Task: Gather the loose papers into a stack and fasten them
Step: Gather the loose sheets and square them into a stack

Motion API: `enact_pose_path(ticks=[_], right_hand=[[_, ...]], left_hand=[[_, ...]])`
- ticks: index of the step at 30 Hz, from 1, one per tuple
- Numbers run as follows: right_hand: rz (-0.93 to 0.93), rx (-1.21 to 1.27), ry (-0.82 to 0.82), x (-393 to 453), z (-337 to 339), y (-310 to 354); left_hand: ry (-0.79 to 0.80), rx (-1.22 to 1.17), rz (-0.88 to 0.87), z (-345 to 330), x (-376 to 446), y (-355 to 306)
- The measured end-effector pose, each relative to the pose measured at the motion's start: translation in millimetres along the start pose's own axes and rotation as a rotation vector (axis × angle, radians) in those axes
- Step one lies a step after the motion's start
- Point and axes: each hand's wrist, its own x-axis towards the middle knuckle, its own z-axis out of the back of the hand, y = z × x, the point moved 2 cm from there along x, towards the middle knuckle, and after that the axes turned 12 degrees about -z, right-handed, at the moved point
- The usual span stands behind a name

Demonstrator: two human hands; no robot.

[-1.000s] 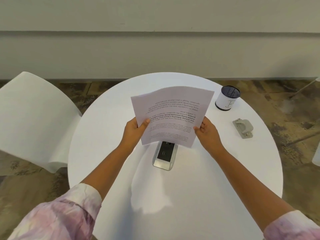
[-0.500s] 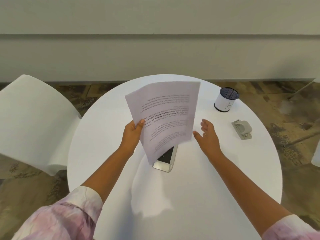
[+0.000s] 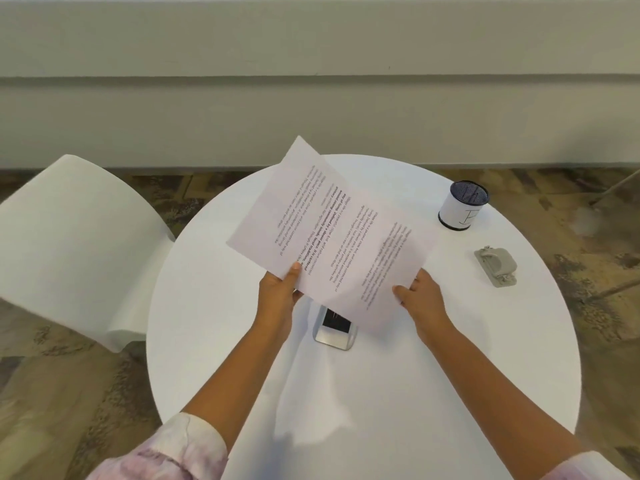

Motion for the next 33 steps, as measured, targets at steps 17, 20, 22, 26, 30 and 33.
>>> enact_pose_path(ticks=[17, 20, 22, 26, 30, 33], right_hand=[[0.276, -0.145, 0.016, 7, 33, 14], [0.285, -0.144, 0.006, 6, 30, 12], [0.279, -0.131, -0.005, 7, 29, 11], [0.256, -0.154, 0.033, 11, 26, 1], [0.249, -0.260, 0.009, 11, 21, -6], [0.270, -0.280, -0.031, 12, 20, -4]], left_hand=[[0.174, 0.395, -0.001, 48, 24, -15], [0.096, 0.380, 0.004, 46, 24, -15], [0.070, 0.364, -0.015, 45, 23, -14], [0.104, 0.422, 0.004, 47, 17, -4], [0.100, 0.455, 0.030, 50, 10, 11], [0.072, 0.449, 0.011, 49, 11, 12]])
